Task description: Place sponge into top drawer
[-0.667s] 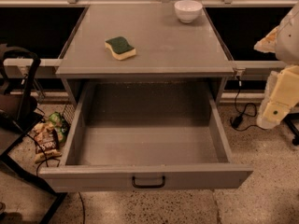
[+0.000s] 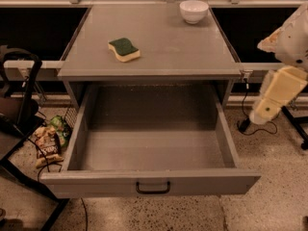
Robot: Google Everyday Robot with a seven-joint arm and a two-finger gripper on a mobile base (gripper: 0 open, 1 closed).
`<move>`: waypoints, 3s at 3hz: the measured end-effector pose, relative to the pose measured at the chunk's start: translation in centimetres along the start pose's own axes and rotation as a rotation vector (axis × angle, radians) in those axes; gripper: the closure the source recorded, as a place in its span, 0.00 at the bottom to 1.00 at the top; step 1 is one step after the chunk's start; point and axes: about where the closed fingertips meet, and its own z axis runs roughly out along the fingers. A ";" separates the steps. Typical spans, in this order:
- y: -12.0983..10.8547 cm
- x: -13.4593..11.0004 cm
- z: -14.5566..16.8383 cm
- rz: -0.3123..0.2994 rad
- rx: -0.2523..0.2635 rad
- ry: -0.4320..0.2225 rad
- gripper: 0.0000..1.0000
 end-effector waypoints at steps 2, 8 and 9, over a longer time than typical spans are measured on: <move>-2.9 -4.9 5.4 0.293 0.096 -0.245 0.00; -12.3 -20.5 15.7 0.537 0.244 -0.779 0.00; -15.6 -22.5 19.9 0.566 0.227 -0.792 0.00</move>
Offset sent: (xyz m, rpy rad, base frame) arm 0.1138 0.0602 -0.0077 0.4787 -0.3239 -0.3622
